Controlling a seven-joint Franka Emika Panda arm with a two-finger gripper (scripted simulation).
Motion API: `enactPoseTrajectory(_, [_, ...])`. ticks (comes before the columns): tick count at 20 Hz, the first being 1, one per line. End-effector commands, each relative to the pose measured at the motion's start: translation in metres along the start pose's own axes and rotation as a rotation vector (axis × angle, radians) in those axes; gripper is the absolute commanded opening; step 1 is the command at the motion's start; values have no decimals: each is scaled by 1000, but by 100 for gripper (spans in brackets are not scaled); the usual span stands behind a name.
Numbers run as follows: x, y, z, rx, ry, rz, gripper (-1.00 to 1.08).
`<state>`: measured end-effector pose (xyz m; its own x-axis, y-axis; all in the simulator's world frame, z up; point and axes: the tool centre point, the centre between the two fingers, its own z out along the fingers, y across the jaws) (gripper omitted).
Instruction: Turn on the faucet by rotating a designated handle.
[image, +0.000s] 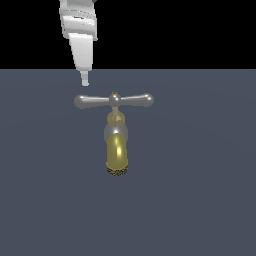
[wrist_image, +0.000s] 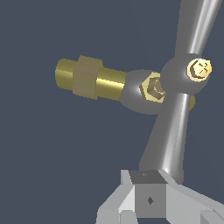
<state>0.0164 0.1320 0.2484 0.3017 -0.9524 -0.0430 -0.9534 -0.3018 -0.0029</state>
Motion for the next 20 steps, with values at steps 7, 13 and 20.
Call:
enactPoseTrajectory(7, [-6,-17,38,0,31,136,-100])
enactPoseTrajectory(13, [-8,-22,51,1,42,178,-100])
enactPoseTrajectory(20, [-9,-22,52,1,43,182,-100])
